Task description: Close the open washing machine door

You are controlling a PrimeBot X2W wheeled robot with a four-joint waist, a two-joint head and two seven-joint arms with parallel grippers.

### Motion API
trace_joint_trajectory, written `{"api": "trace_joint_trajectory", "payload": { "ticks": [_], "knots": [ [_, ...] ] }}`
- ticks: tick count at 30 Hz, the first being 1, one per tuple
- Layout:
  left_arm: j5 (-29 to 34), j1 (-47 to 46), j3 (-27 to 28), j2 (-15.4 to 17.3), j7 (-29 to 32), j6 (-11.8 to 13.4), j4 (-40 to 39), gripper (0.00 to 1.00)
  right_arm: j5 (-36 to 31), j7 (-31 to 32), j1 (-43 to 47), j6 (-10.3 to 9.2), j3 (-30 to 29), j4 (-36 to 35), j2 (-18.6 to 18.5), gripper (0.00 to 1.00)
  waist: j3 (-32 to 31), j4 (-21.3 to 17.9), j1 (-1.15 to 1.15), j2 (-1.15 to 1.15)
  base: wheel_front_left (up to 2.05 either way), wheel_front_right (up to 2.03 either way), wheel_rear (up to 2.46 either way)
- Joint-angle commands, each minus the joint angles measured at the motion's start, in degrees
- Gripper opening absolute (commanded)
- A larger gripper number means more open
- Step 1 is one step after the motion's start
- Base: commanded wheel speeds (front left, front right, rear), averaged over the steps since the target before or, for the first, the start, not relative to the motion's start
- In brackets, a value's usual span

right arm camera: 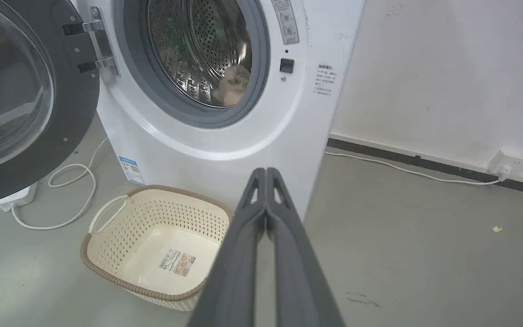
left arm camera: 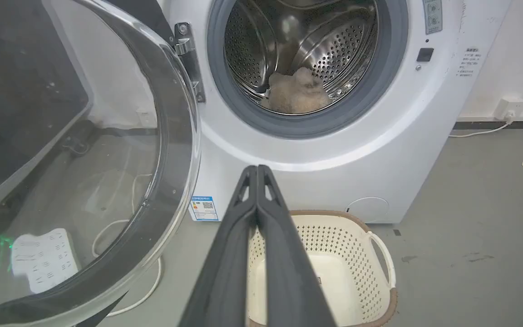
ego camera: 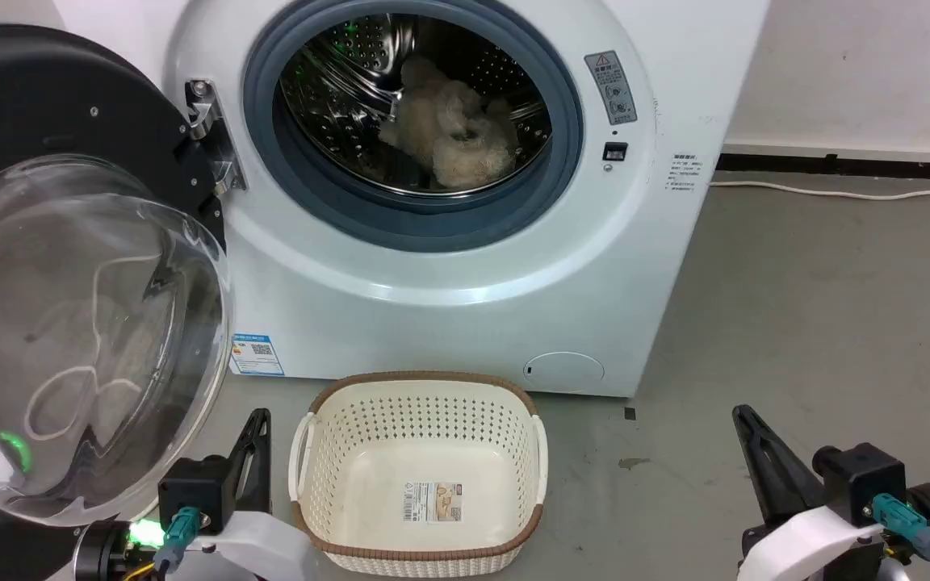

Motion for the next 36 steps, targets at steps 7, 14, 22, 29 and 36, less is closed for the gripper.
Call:
{"api": "trace_joint_trajectory", "payload": {
  "ticks": [7, 14, 22, 29, 36],
  "knots": [
    [0.2, -0.9, 0.0, 0.0, 0.0, 0.2, -0.2, 0.00, -0.3, 0.0, -0.8, 0.05, 0.0, -0.3, 0.2, 0.00, 0.0, 0.0, 0.00, 0.00, 0.00, 0.00, 0.00],
    [0.2, -0.9, 0.0, 0.0, 0.0, 0.2, -0.2, 0.00, -0.3, 0.0, -0.8, 0.05, 0.0, -0.3, 0.2, 0.00, 0.0, 0.0, 0.00, 0.00, 0.00, 0.00, 0.00],
    [0.0, 0.0, 0.0, 0.0, 0.0, 0.0, 0.0, 1.00, 0.0, 0.0, 0.0, 0.00, 0.0, 0.0, 0.0, 1.00, 0.0, 0.0, 0.00, 0.00, 0.00, 0.00, 0.00],
    [-0.1, 0.0, -0.3, 0.0, -0.6, 0.0, 0.0, 1.00, 0.9, -0.6, 0.2, 0.00, -0.1, 0.1, 0.0, 1.00, 0.0, 0.0, 0.00, 0.00, 0.00, 0.00, 0.00],
    [-0.2, 0.1, -0.6, 0.0, -1.4, 0.0, -0.1, 1.00, 1.9, -1.4, 0.6, 0.00, -0.1, 0.3, -0.1, 1.00, -0.1, 0.6, 0.00, 0.00, 0.00, 0.00, 0.00]
  ]
}}
